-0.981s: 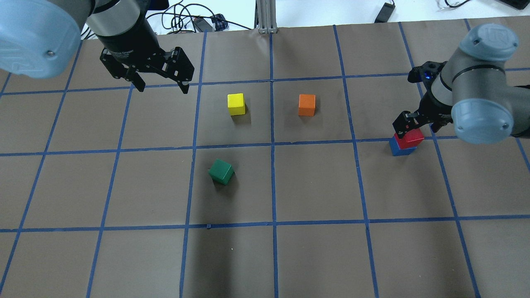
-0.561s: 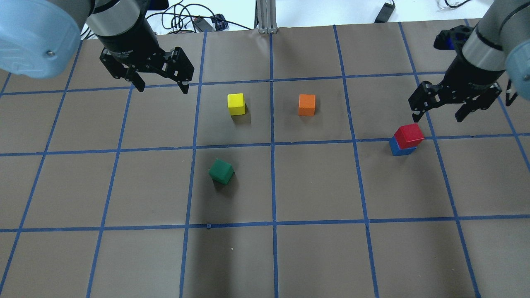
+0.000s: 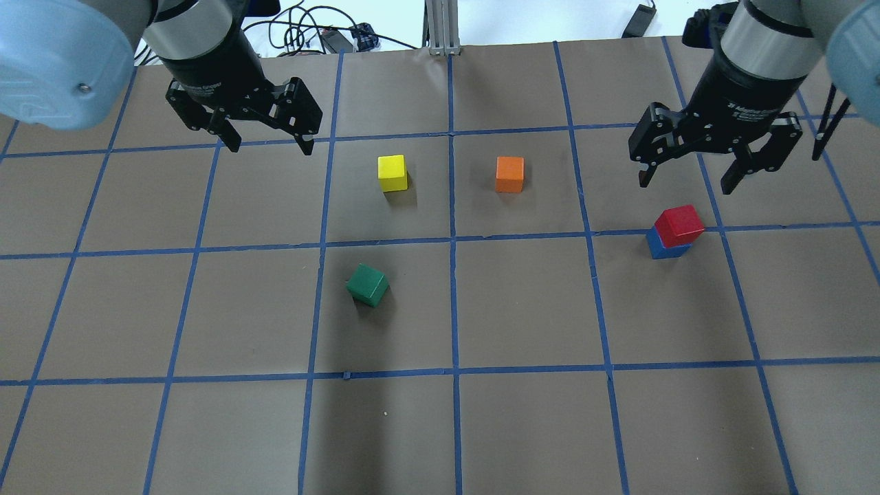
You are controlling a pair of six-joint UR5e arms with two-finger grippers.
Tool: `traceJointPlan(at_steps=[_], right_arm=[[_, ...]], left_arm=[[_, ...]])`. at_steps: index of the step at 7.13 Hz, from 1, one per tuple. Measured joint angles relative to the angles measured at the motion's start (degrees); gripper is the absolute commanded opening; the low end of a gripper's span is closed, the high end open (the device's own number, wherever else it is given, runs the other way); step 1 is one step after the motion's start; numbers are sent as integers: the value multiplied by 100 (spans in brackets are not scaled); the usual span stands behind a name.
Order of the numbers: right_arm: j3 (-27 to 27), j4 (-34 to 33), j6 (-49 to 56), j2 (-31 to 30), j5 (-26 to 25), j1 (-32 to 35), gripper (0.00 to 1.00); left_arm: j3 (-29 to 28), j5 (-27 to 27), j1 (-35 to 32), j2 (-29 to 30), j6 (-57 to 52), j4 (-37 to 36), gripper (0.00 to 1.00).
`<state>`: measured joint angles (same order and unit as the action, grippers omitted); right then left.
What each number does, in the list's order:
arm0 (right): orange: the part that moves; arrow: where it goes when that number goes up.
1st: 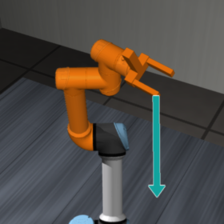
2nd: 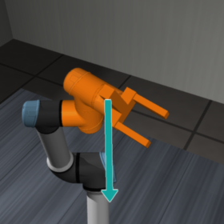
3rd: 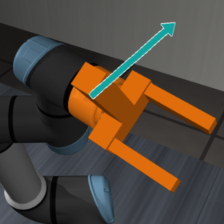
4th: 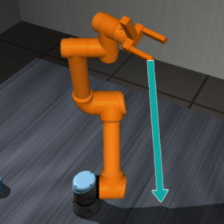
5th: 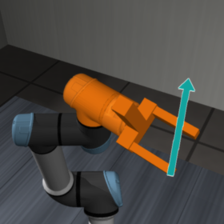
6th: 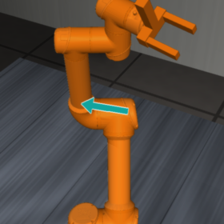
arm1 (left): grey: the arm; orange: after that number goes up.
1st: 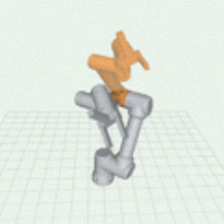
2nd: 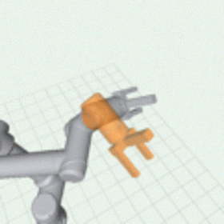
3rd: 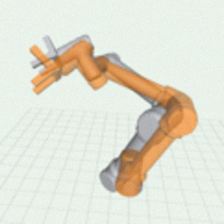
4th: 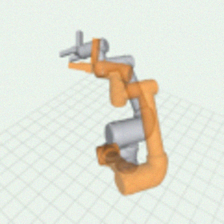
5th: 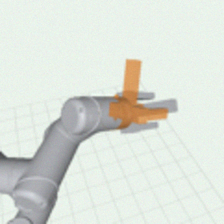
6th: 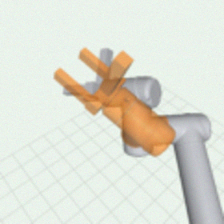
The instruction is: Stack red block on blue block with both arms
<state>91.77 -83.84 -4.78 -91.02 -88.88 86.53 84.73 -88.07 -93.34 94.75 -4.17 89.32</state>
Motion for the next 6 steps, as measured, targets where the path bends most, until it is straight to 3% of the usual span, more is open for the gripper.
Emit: traceJointPlan(at_steps=[6], right_arm=[[101,-282,-79,6,-3,284,100]], left_arm=[[0,0,0,9,3,-54,100]])
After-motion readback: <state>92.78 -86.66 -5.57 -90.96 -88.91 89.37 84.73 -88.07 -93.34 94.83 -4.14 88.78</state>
